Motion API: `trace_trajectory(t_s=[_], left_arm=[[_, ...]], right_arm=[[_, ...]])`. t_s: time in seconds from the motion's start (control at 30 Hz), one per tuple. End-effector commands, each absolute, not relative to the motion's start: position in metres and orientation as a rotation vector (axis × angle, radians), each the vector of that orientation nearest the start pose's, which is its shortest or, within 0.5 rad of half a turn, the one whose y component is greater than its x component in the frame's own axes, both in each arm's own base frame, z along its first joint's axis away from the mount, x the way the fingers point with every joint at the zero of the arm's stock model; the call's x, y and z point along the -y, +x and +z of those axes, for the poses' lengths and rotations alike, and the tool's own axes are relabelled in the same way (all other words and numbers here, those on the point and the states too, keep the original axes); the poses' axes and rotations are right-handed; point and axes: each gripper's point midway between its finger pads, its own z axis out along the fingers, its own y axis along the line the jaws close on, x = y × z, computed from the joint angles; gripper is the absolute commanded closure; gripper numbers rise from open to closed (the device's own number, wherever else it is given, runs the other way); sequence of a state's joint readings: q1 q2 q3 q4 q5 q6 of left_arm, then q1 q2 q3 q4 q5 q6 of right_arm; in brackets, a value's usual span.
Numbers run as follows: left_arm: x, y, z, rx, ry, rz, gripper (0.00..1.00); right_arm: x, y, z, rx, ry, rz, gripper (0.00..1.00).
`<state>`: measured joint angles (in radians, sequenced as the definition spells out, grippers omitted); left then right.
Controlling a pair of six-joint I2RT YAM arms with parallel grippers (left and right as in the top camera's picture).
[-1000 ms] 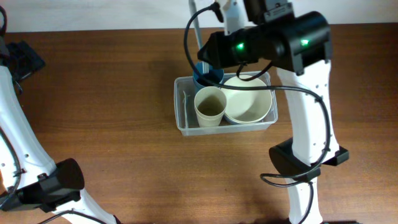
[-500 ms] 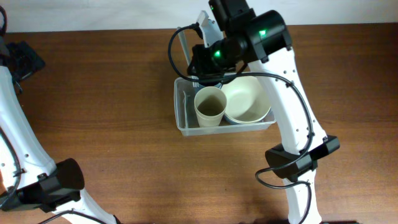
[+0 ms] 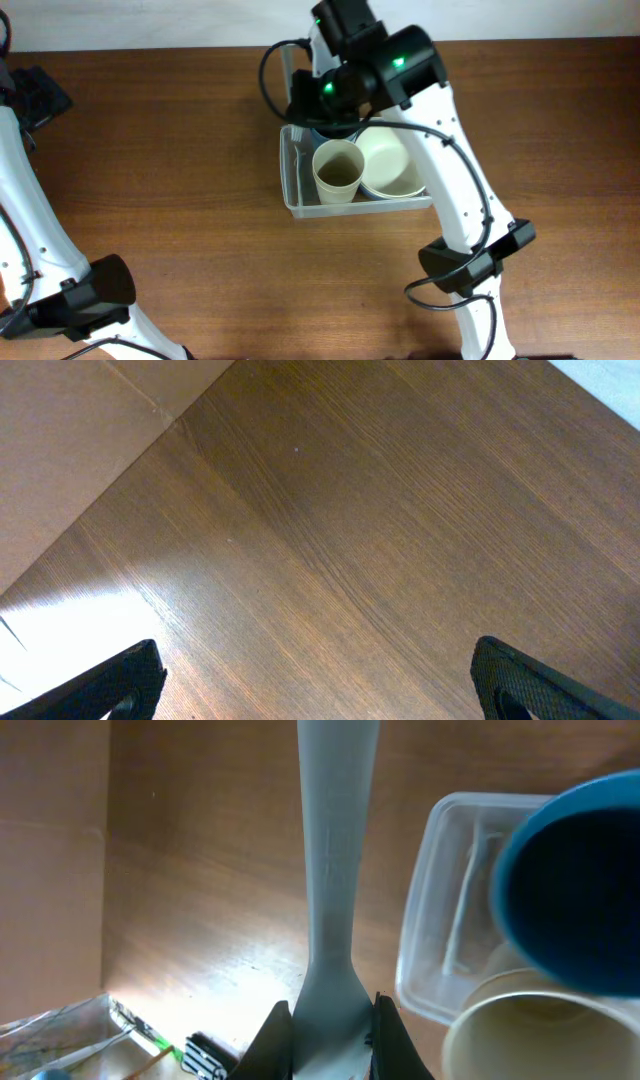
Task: Pack container
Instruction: 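Carry the fork over the container and lower it inside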
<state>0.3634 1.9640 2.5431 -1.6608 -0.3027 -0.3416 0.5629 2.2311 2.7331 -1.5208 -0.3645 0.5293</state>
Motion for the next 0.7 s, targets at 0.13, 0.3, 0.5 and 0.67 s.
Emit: trace_trajectory(t_s=[0.13, 0.3, 0.5, 0.67], left_arm=[[-0.195, 0.361, 0.325, -2.44, -1.028, 0.408, 0.0], [-0.195, 0.361, 0.325, -2.441, -1.028, 0.408, 0.0], [-0.195, 0.361, 0.325, -2.441, -1.028, 0.408, 0.0], [-0.195, 0.361, 0.325, -2.441, -1.028, 0.408, 0.0]], right_arm=[[-0.329, 0.37, 0.26, -2.835, -0.116, 0.717, 0.89], [-0.319, 0.369, 0.226, -2.916, -0.051, 0.554, 0.87], [-0.305, 0.384, 0.22, -2.897, -0.001, 0.499, 0.44], [-0.312, 0.395, 0.226, -2.843, -0.065, 0.552, 0.41]])
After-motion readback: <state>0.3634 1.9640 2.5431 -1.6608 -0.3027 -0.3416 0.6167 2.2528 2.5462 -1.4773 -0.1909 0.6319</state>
